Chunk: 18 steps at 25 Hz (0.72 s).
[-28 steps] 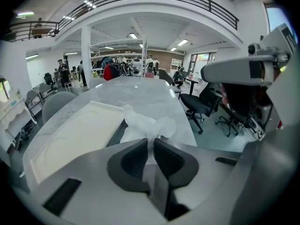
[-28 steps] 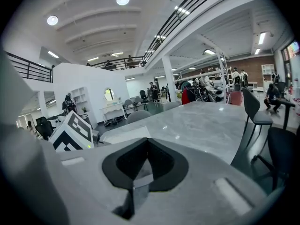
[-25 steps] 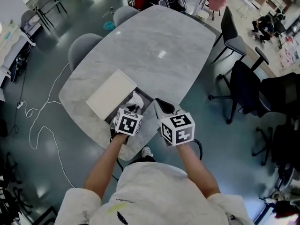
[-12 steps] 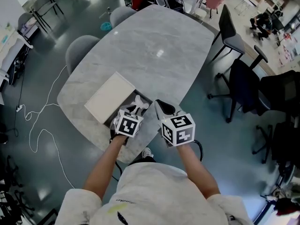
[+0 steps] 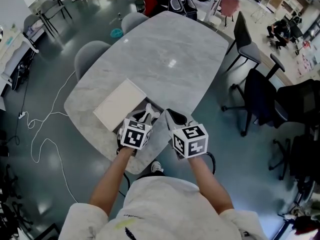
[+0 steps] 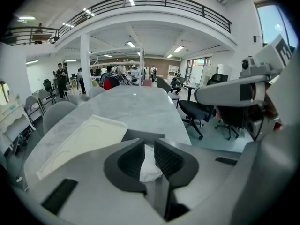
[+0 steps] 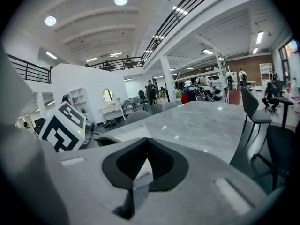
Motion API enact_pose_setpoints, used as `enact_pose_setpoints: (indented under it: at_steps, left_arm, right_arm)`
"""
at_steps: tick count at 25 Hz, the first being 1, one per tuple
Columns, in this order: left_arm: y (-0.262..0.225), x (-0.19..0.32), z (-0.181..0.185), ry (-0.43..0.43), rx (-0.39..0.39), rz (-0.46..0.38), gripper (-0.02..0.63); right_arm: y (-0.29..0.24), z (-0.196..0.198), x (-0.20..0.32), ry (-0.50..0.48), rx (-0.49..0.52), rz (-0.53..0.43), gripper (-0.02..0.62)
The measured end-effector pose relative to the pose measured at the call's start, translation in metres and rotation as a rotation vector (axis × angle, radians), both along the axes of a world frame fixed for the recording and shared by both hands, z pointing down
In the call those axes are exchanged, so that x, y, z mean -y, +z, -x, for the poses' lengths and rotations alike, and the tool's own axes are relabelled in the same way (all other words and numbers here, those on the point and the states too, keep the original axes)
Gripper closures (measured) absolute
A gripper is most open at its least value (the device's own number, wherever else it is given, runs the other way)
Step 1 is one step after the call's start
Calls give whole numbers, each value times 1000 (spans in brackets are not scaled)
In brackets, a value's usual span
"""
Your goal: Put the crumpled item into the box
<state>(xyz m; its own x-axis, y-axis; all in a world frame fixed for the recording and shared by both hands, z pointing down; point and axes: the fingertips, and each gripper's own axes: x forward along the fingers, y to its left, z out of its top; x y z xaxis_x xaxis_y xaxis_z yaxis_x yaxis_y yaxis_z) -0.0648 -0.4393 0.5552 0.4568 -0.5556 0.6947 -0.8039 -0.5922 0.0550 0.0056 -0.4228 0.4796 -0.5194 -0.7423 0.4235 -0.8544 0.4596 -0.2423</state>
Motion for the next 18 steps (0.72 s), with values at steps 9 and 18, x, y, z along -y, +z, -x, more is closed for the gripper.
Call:
enact_pose_setpoints:
  at_steps: [9, 18]
  left_arm:
    - [-69, -32, 4, -91, -83, -141, 568]
    - [-110, -77, -5, -167, -147, -226, 568]
  right_arm:
    - [-29, 6, -33, -55, 24, -62, 591]
    - [-57, -8, -74, -84, 43, -115, 591]
